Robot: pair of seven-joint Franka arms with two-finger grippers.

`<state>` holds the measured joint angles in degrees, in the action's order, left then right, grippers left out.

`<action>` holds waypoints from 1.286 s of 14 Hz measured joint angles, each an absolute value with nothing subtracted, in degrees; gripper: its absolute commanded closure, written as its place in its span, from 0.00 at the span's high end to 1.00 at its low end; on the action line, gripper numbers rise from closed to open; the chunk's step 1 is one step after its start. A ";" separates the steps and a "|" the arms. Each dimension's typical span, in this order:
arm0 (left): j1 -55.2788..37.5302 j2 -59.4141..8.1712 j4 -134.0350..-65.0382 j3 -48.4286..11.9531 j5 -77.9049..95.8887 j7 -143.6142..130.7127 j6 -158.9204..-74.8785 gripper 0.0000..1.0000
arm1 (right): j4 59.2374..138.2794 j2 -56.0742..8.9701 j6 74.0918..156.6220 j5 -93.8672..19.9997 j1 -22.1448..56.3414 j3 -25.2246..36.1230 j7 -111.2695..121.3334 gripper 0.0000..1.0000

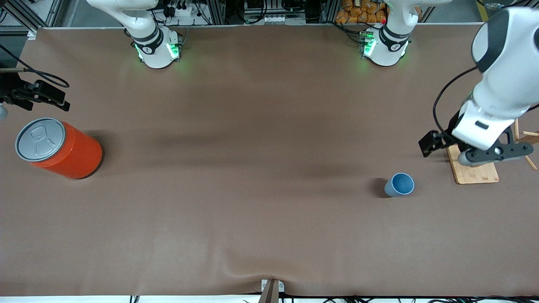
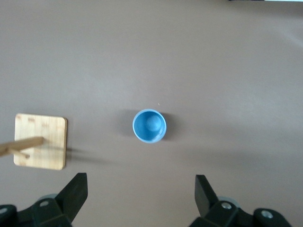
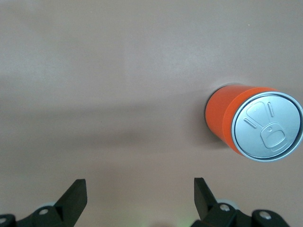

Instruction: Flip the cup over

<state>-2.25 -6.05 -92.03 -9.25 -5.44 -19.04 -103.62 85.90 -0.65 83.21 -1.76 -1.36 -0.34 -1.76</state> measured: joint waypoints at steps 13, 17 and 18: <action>-1.04 0.66 -92.41 -8.70 -0.70 -14.93 -92.83 1.00 | 85.89 -0.64 83.21 -1.76 -1.34 -0.34 -1.76 1.00; 3.78 2.12 -92.65 -8.47 2.23 -8.96 -90.46 1.00 | 85.89 -0.64 83.21 -1.76 -1.34 -0.34 -1.76 1.00; 4.64 2.25 -92.73 -8.41 2.68 -7.97 -90.18 1.00 | 85.90 -0.64 83.21 -1.76 -1.34 -0.34 -1.76 1.00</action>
<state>4.64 2.25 -92.73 -8.41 2.68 -7.97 -90.18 85.90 -0.64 83.21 -1.76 -1.34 -0.34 -1.76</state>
